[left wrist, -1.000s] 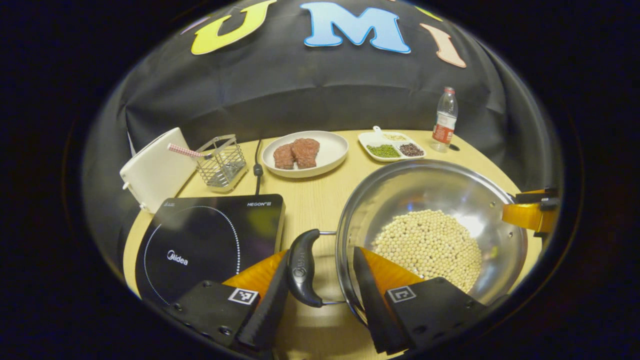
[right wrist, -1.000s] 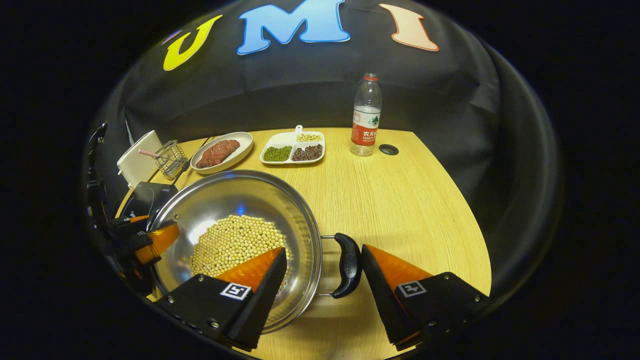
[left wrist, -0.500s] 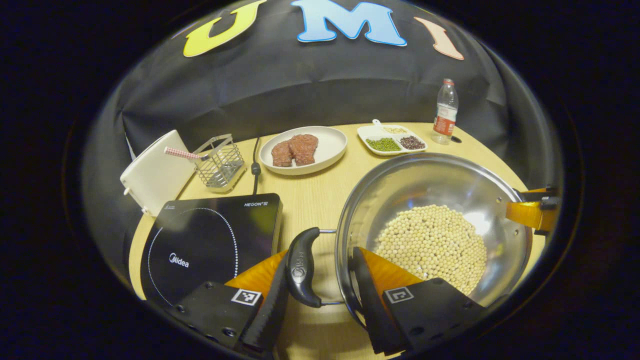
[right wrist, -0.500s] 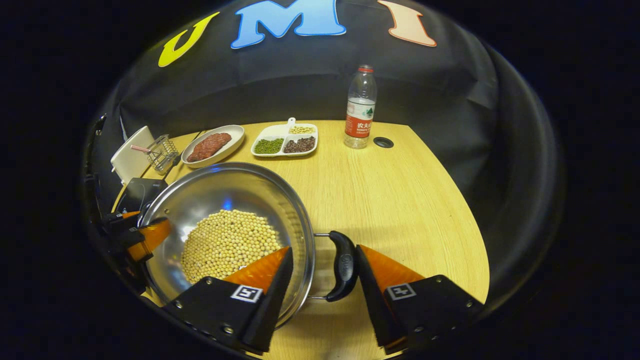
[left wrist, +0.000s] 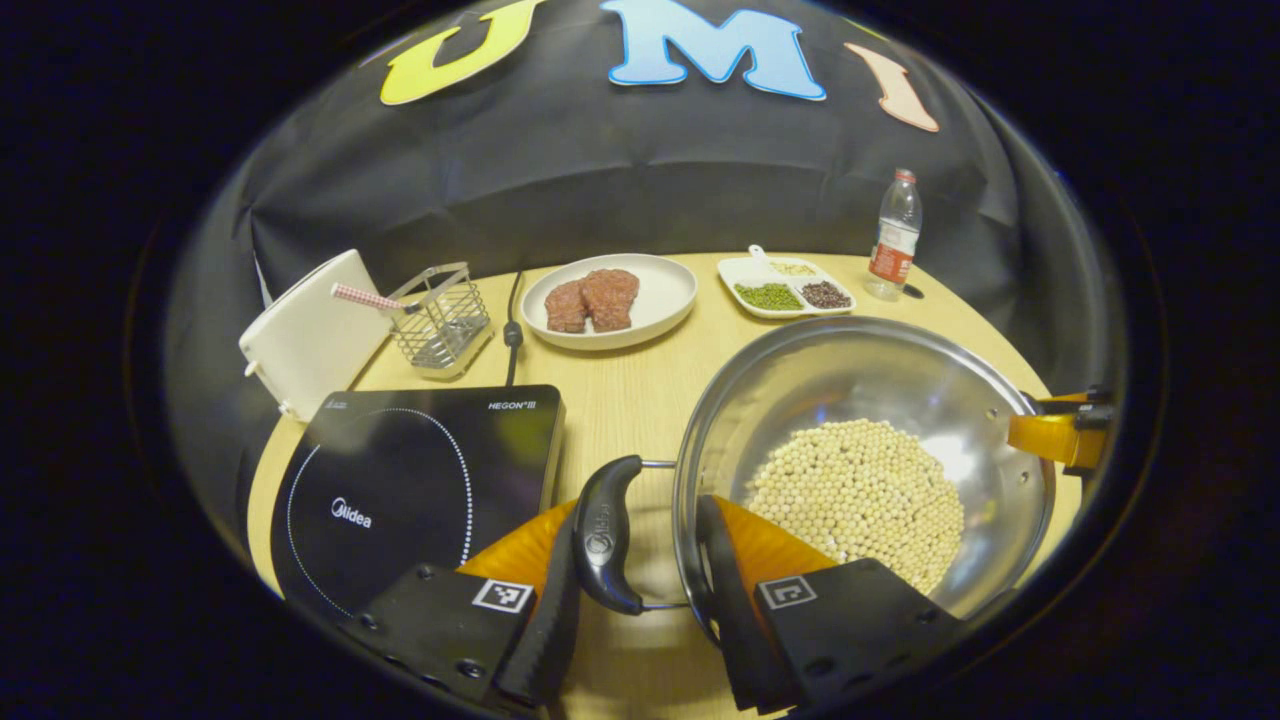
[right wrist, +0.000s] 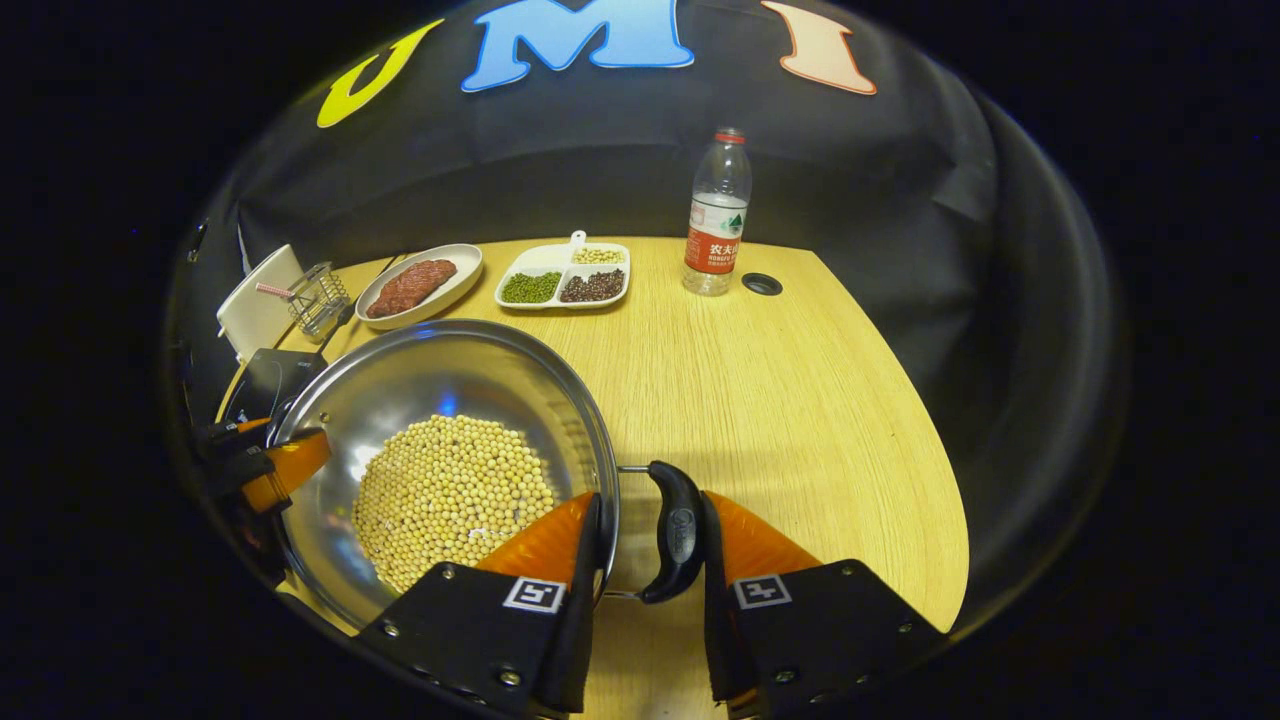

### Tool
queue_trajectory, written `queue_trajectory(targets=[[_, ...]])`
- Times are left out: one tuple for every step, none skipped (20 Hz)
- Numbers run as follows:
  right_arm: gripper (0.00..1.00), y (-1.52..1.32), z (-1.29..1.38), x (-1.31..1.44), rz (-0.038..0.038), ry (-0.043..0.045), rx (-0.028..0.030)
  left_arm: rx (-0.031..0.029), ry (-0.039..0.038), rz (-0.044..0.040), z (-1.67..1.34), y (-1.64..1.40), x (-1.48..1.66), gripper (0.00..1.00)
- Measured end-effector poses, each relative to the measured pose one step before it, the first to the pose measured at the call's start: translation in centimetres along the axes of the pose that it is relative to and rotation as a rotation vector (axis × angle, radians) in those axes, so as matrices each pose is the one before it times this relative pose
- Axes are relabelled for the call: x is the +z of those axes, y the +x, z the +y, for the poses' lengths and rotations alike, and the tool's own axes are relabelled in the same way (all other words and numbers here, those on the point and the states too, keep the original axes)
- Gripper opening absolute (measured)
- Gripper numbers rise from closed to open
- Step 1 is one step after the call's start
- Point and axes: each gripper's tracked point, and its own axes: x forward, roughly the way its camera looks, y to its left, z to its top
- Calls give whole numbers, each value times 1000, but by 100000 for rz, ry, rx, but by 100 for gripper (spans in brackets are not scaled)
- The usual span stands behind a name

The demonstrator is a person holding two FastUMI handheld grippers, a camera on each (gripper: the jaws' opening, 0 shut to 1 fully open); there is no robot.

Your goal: First push the handle of the pot to place it horizontally, then grasp the pot with both hands and set it on the induction cooktop.

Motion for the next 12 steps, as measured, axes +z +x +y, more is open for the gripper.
queue_trajectory(targets=[[47,-89,-13,11,-71,-235,22,203,65,-277,-6,-67,63,68],[47,-46,-38,54,-48,232,-214,-36,-496,77,-46,88,-10,68],[46,-58,-3,7,-95,-266,-10,59,-336,-251,-47,-155,76,68],[46,-4,-45,-31,-50,-269,-162,-106,-291,174,-69,-27,34,67],[47,-63,4,5,-73,-559,-169,-105,-176,21,-55,-144,-162,70],[46,29,-43,-54,111,-660,-282,-186,-816,-6,-88,16,-25,67],[46,-294,-83,27,-413,-101,-189,-106,-608,129,-84,-118,-124,67],[47,-113,-62,6,-253,-614,-103,-207,-782,-7,-72,-195,-74,67],[47,-159,-119,210,-842,-416,-36,-23,-195,-897,-149,-280,160,67],[46,-300,-217,71,-705,46,-156,100,375,-943,-117,-304,310,67],[46,-213,-117,37,143,-39,80,476,809,-923,-144,-295,308,67],[46,-309,-237,94,-571,476,-189,279,1006,-951,-121,-289,467,66]])
